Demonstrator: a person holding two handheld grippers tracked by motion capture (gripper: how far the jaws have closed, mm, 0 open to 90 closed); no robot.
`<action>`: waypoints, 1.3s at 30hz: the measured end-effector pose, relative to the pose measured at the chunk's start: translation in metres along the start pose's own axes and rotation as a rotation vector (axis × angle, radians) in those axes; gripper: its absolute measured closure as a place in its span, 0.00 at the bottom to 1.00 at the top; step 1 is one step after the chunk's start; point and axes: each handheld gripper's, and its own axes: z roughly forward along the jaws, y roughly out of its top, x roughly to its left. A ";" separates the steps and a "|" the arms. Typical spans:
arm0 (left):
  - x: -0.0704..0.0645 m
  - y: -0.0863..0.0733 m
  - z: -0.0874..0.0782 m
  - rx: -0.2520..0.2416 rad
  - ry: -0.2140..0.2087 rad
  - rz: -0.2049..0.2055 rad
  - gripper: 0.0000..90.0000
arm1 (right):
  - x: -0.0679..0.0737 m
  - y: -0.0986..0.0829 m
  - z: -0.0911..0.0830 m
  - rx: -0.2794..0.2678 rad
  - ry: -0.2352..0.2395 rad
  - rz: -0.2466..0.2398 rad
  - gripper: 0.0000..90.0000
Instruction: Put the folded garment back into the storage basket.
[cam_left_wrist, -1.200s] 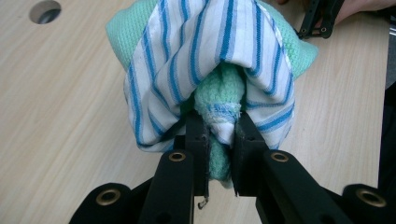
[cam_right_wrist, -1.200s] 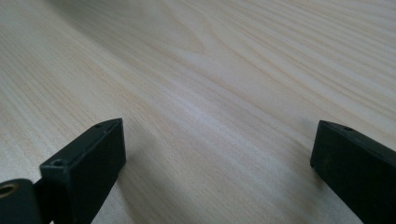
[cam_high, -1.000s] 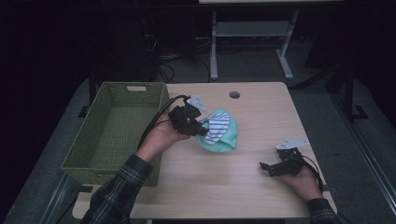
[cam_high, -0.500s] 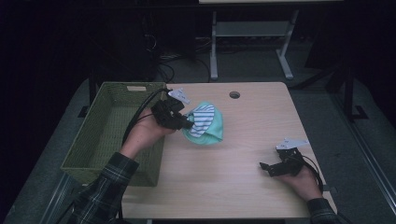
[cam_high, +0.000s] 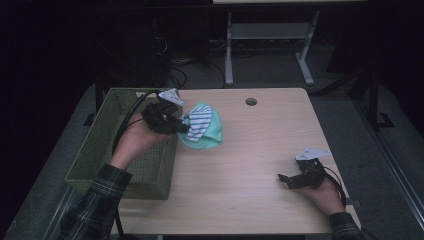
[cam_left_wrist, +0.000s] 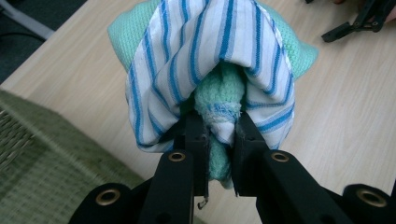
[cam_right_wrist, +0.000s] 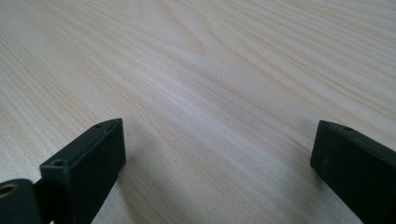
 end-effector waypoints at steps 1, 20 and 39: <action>0.002 -0.002 -0.003 -0.002 0.005 -0.002 0.88 | 0.000 0.000 0.000 0.000 0.000 0.000 0.03; 0.032 -0.036 -0.047 -0.025 0.114 -0.108 0.88 | 0.000 0.000 0.000 -0.001 -0.002 0.002 0.03; 0.058 -0.081 -0.073 -0.028 0.209 -0.246 0.87 | 0.000 0.000 0.000 0.000 -0.002 0.002 0.03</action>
